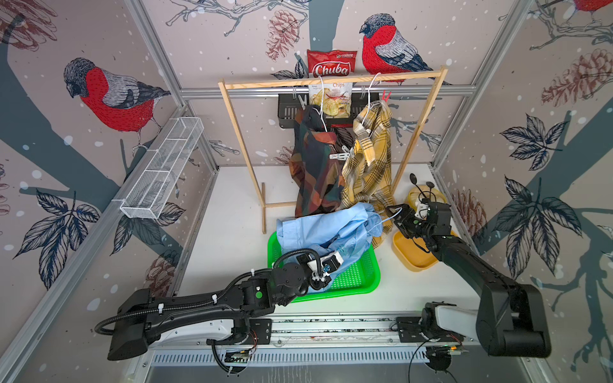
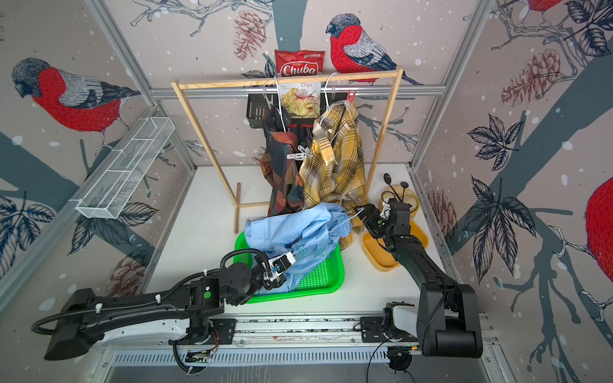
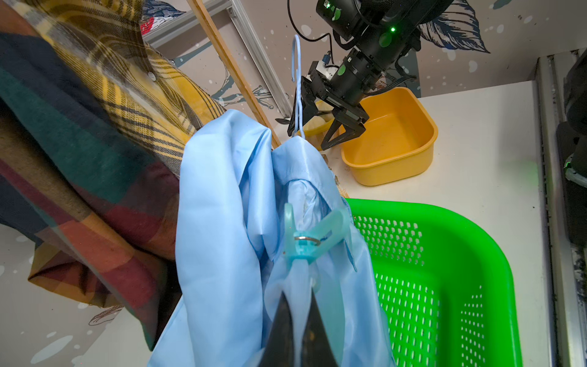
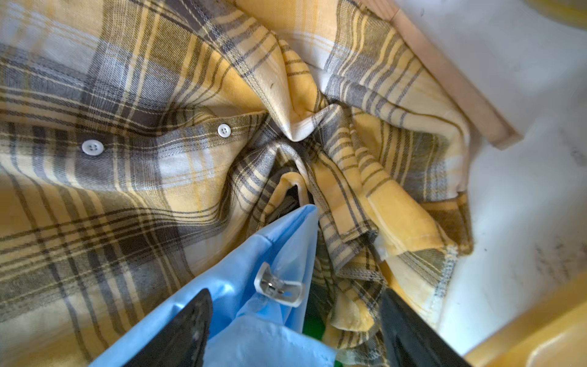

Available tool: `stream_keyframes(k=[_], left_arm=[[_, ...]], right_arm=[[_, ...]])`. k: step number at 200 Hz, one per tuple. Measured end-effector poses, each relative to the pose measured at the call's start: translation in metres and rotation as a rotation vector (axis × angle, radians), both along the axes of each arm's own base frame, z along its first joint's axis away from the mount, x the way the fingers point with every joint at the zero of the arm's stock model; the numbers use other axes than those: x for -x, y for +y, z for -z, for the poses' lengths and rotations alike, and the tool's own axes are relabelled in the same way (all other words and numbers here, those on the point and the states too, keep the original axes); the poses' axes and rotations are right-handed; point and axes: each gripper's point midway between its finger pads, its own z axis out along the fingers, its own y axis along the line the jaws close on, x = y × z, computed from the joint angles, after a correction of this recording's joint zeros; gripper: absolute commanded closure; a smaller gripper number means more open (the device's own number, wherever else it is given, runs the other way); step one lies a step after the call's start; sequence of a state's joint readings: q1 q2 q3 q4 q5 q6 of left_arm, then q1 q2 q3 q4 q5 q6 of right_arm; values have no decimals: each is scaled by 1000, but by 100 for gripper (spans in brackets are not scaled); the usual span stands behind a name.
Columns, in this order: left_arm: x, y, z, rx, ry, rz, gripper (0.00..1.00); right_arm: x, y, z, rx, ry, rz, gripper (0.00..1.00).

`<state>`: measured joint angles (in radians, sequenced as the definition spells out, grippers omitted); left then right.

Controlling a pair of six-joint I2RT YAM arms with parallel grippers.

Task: Remove the clothespins securing long-sleeve shirts to the hanger
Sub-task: Place the long-sleeve shirt at the bin, then remove the clamp from the hanger.

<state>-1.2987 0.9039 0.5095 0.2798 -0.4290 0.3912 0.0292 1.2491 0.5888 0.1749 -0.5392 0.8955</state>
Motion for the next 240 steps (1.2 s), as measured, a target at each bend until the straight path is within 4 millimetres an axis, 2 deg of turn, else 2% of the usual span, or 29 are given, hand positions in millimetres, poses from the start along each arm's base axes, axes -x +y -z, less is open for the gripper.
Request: stream_keyframes(k=[45,115,176,240], left_arm=[[7,-6,10,-23,-8,8,100],[14,-10,18,-49,-29,13,100],[19,-16,26,-73,-37,21,100],[21,-20,30,-83,-37,25,100]], right_arm=[[-8,14,12,-51,35,-24,26],[-18,20,21,-111,76,-12,38],[-24,22,14,-154,73,-4,49],[-23,23,18,-164,87,-6,59]])
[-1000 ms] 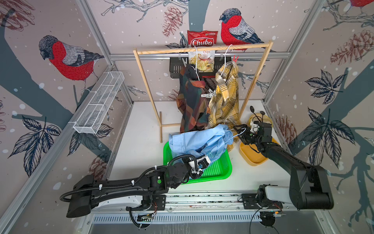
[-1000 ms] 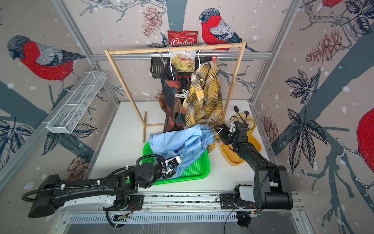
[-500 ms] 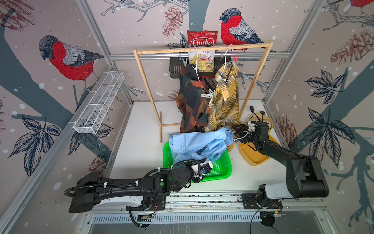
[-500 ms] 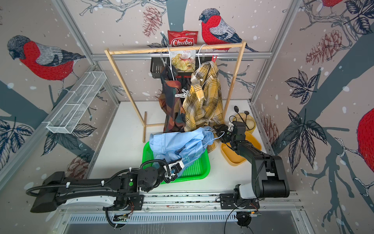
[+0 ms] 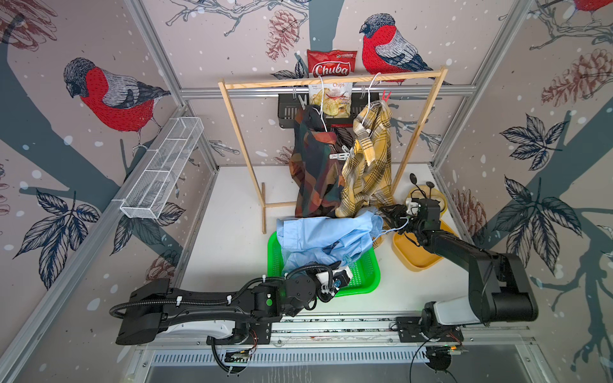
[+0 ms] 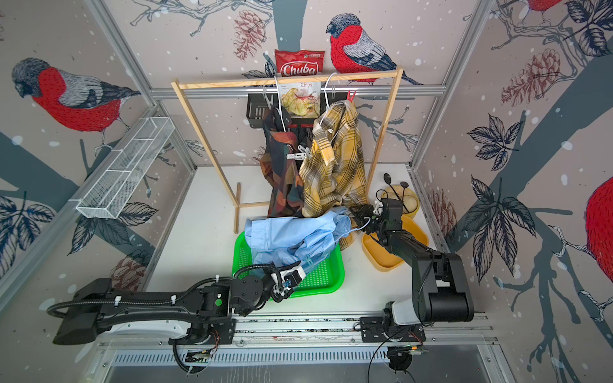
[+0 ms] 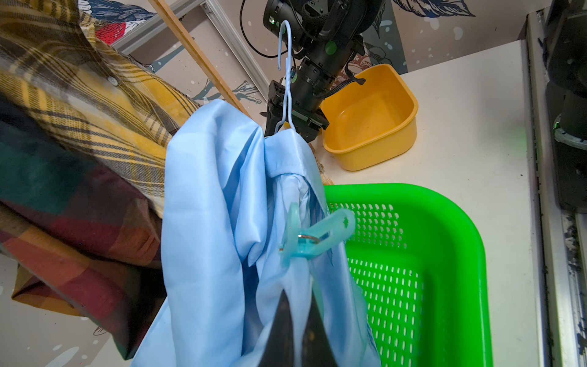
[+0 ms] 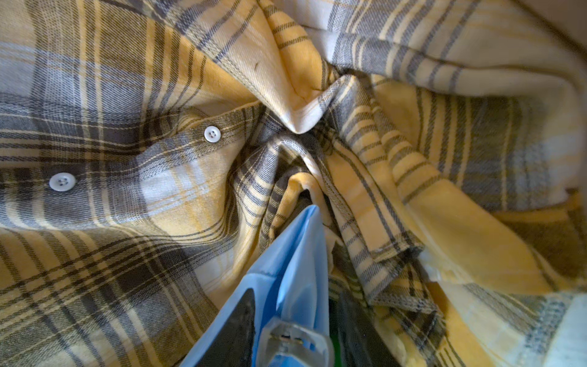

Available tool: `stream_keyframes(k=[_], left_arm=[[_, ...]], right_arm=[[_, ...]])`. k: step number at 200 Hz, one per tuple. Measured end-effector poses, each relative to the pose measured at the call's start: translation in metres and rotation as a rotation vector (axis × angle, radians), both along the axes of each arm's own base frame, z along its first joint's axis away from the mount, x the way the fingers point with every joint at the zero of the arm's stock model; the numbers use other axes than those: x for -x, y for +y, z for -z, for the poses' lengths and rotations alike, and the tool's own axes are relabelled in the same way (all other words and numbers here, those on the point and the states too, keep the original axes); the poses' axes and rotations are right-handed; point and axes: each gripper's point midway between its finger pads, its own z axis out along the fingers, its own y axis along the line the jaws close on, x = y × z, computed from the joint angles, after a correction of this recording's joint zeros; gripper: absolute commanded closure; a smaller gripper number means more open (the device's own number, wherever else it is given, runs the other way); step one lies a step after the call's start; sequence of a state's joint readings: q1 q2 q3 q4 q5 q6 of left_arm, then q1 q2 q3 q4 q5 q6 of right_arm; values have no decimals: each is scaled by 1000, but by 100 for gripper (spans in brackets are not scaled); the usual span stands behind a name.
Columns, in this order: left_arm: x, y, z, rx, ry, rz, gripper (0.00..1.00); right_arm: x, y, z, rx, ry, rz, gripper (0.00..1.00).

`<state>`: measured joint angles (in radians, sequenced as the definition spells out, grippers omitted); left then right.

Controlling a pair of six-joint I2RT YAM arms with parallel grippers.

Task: Remove the clothespins securing long-sleeve shirts to the hanger
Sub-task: Remove the clamp from the hanger, then place the clamp in the storage box.

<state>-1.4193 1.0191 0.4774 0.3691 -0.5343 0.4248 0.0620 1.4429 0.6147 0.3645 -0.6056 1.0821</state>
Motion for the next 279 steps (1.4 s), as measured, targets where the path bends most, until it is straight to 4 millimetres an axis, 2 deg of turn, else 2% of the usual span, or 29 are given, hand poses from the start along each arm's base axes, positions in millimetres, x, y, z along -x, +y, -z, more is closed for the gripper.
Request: stream_keyframes(k=[96,183,246,279], left_arm=[[4,-3,5,-15,-2,5,100],[3,-6,8,-27,-2,1,100],[-3,-5,4,-11,1,-37,100],[-9,-3,0,6,11,-68,100]], right_arm=[[-2,-3,2,-13,12,14,72],[-3,-6,-6,-13,-14,17,86],[4,-25,-19,21,-47,51,87],[11,-45,-25,47,-54,100,89]])
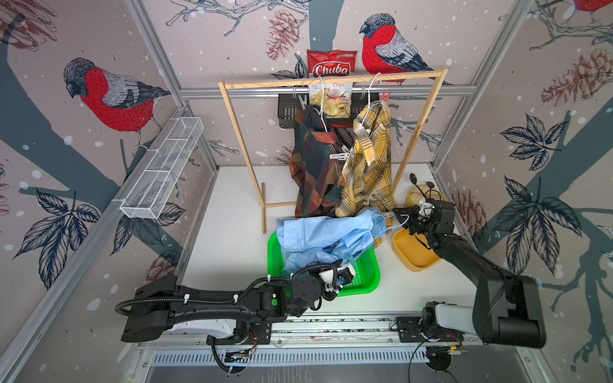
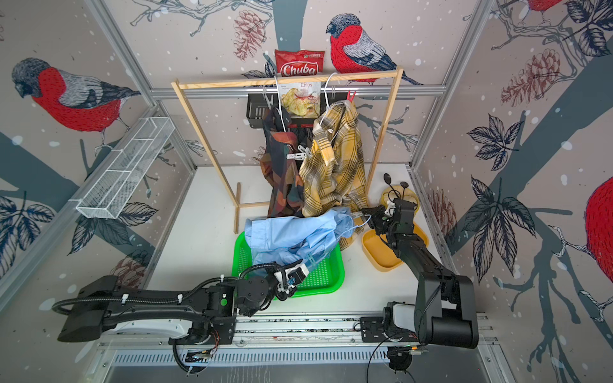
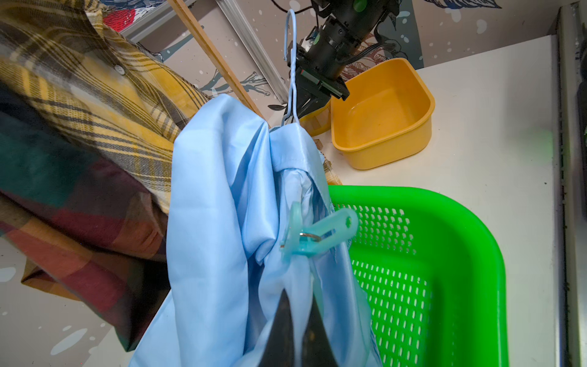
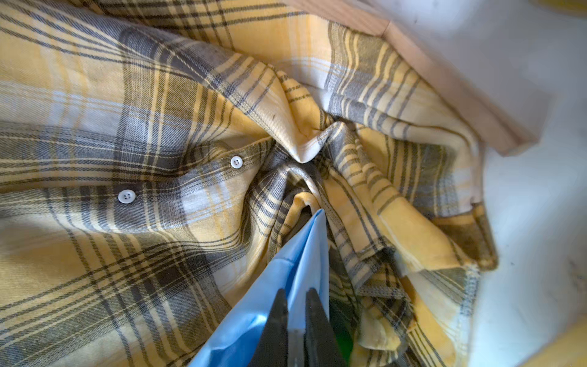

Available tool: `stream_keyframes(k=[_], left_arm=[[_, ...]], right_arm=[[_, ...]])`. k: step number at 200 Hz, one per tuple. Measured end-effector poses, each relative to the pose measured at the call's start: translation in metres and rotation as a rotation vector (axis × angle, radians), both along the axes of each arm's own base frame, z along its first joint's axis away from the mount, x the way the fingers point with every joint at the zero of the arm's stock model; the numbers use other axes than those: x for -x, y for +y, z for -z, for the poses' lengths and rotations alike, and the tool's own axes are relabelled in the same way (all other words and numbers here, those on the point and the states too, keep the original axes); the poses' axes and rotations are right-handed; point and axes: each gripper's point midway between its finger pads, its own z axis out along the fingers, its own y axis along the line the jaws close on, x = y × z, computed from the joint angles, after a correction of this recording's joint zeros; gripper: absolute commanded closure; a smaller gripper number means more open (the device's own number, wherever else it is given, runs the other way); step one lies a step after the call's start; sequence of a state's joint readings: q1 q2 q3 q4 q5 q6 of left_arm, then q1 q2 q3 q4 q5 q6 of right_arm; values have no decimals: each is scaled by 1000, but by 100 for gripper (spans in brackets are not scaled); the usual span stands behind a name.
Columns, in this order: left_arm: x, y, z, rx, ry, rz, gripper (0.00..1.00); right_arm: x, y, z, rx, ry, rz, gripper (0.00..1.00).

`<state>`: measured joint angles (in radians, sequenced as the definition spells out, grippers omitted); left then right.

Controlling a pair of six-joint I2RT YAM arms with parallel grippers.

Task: Remove the clothespins securing long-sleeve shirts to the hanger
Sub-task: Place the clamp in the storage box.

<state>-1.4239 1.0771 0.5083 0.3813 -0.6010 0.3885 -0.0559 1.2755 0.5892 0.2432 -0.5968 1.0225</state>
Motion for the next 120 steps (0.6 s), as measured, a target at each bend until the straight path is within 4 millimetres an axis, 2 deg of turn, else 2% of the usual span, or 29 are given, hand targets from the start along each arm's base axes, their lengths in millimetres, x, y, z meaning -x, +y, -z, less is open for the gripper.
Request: stream_keyframes(k=[29,62,81,120], left_arm=[[-3,1,-2,12,11,-14,100],[-5,1,-4,21,17,-21,100],[-5,1,-5,23,17,-22,100],[-5,-1,-6,26,29,-24,100]], right_arm=[[10,-32,-7,30,-10,90,89],[31,-78,-7,78,-7,240,85],[45,-99,5,109,30,314,84],[70,-121,41,147,131,400,82]])
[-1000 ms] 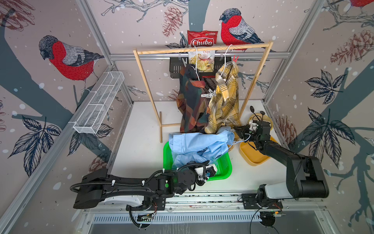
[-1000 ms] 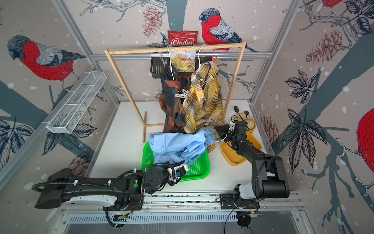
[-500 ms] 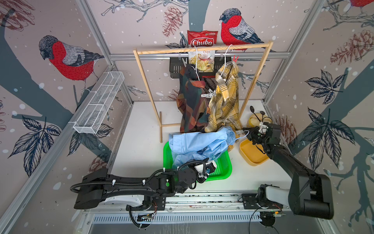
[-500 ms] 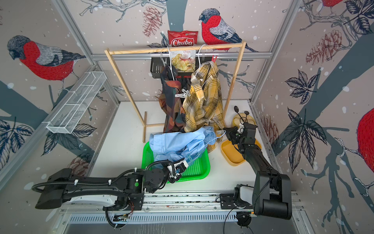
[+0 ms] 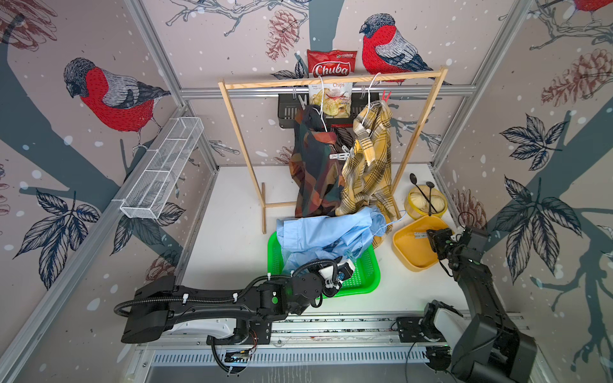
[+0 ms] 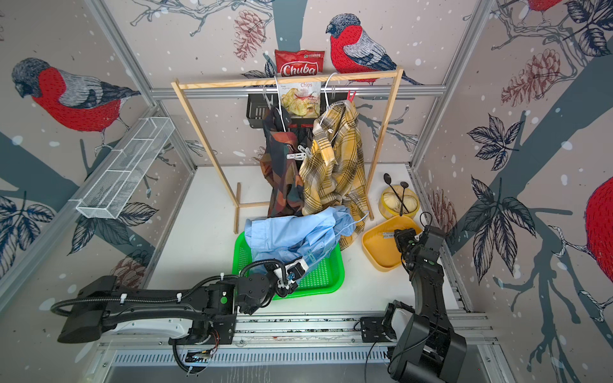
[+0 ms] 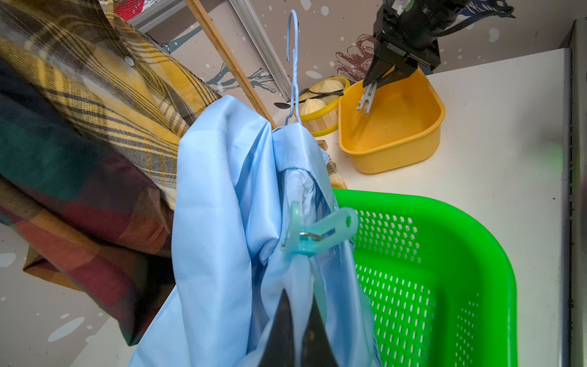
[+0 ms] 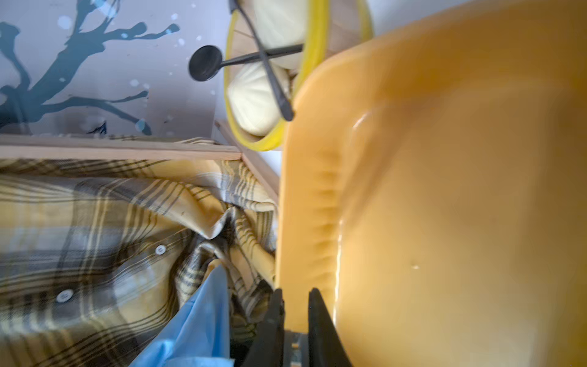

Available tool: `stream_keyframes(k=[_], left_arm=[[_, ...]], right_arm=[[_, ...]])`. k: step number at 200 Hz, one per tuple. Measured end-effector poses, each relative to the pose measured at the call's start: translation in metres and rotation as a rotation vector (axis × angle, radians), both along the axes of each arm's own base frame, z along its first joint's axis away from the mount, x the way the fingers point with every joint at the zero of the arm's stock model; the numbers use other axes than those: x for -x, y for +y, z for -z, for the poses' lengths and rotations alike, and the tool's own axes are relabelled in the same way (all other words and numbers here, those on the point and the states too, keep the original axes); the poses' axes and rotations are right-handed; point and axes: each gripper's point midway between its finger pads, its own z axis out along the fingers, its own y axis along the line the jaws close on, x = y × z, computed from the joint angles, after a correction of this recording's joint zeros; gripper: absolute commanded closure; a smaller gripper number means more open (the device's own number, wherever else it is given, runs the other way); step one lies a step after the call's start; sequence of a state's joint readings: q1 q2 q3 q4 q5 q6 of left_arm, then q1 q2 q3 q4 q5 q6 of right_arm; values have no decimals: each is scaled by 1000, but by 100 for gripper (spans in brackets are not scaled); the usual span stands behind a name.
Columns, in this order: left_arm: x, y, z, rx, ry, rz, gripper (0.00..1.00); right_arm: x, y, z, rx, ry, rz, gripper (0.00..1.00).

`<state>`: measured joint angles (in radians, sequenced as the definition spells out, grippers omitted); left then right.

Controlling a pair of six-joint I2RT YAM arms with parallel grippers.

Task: Remove the clothespins securing long-sleeve shirts to the hanger
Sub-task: Place the clamp in the storage box.

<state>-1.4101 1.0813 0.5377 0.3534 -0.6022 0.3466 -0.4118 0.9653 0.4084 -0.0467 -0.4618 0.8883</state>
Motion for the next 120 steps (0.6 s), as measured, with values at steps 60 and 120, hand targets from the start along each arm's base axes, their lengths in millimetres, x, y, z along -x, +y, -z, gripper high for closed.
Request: stream_keyframes(k=[60,120], left_arm=[[-1,-5,2,-11,8,-3,100],[-4,-8,6,-22,10,-9,100]], right_arm=[[-1,-6,28,20,88,9,60],[-22,9,20,88,49,-58,21]])
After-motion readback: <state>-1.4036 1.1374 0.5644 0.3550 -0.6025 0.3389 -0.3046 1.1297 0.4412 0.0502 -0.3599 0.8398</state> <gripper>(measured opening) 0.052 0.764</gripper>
